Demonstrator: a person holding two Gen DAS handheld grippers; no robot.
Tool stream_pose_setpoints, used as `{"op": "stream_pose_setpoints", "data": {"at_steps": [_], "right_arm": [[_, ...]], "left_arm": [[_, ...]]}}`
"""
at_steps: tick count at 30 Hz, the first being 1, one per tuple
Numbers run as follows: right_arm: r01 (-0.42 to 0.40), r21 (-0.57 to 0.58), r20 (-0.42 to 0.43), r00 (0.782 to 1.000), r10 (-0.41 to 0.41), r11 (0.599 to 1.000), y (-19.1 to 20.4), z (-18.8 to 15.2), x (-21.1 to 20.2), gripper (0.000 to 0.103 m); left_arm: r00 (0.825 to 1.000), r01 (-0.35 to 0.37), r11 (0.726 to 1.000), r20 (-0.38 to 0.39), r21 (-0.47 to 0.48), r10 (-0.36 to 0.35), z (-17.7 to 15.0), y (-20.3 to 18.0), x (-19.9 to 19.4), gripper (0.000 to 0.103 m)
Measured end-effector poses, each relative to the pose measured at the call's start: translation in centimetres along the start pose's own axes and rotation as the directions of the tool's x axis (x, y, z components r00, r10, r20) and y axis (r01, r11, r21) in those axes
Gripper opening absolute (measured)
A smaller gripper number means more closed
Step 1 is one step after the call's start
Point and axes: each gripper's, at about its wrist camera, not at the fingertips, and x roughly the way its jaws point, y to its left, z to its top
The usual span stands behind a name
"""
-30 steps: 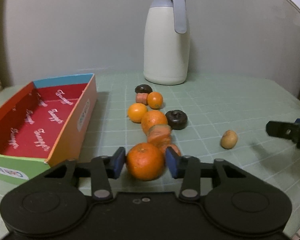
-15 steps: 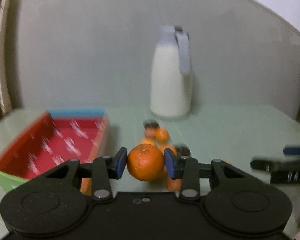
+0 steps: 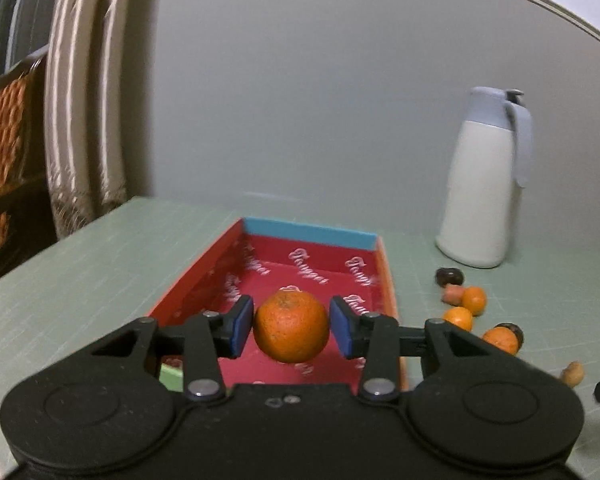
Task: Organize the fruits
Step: 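Carry the mandarin into the red box and open the left gripper, then grasp the pink-orange fruit piece with the right gripper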
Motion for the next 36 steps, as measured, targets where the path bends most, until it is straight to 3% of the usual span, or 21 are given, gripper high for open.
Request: {"op": "stream_pose_setpoints", "data": {"at_steps": [2, 3, 4, 7, 10, 12, 15, 18, 22, 23, 24, 26, 36], "right_arm": [[-0.002, -0.011, -0.032, 0.999, 0.002, 1.000, 0.8, -0.1, 0.8, 0.103], [-0.002, -0.021, -0.039, 0.999, 0.001, 1.000, 1.2, -0.2, 1.0, 0.103], [-0.001, -0.036, -0.039, 0.999, -0.001, 0.999, 1.7, -0.3, 1.2, 0.103], [-0.008, -0.080, -0.027, 1.000, 0.006, 0.997, 3.0, -0.7, 1.3, 0.103], [-0.066, -0.088, -0.059, 0.996, 0.061, 0.994, 3.8, -1.0, 2.3, 0.103], [-0.057, -0.096, -0.093, 0.994, 0.048, 0.994, 4.4, -0.9, 3.2, 0.103], [-0.041, -0.102, -0.066, 0.997, 0.034, 0.994, 5.2, -0.6, 3.4, 0.103], [-0.049, -0.094, -0.113, 0.993, 0.038, 0.994, 6.0, -0.5, 4.7, 0.103], [-0.032, -0.159, -0.068, 0.997, 0.021, 0.987, 8.0, -0.5, 5.1, 0.103], [-0.022, -0.171, -0.059, 0.998, 0.012, 0.985, 8.3, -0.5, 5.0, 0.099], [-0.012, -0.182, -0.057, 0.998, 0.002, 0.983, 8.7, -0.6, 5.2, 0.084], [-0.008, -0.167, -0.067, 0.998, -0.004, 0.986, 8.8, -0.6, 5.7, 0.069], [0.027, -0.096, -0.132, 0.990, -0.039, 0.995, 8.0, -0.4, 7.9, 0.043]], "left_arm": [[0.999, -0.005, 1.000, 0.035, 0.005, 0.004, -0.1, 0.3, -1.1, 0.056], [0.999, -0.008, 1.000, 0.054, 0.006, 0.008, -0.2, 0.2, -1.9, 0.074], [0.997, -0.014, 1.000, 0.075, 0.005, 0.013, -0.3, 0.3, -2.5, 0.084], [0.994, -0.019, 1.000, 0.108, 0.008, 0.018, -0.5, 0.8, -4.2, 0.094], [0.990, -0.036, 0.999, 0.139, -0.002, 0.035, -0.6, 1.5, -5.2, 0.097], [0.987, -0.058, 0.998, 0.149, -0.006, 0.059, -0.6, 1.9, -5.5, 0.097], [0.985, -0.086, 0.996, 0.146, -0.032, 0.090, -0.7, 2.8, -5.5, 0.097], [0.981, -0.128, 0.991, 0.145, -0.037, 0.132, -0.9, 3.5, -5.6, 0.097], [0.985, -0.135, 0.991, 0.107, -0.024, 0.137, -1.1, 4.4, -5.4, 0.097], [0.986, -0.131, 0.991, 0.099, -0.020, 0.133, -1.2, 4.6, -5.3, 0.097], [0.987, -0.128, 0.992, 0.092, -0.014, 0.129, -1.3, 4.7, -5.2, 0.097], [0.988, -0.125, 0.992, 0.091, -0.007, 0.125, -1.4, 5.0, -5.1, 0.097], [0.991, -0.107, 0.994, 0.087, 0.037, 0.104, -1.7, 4.9, -4.8, 0.097]]}}
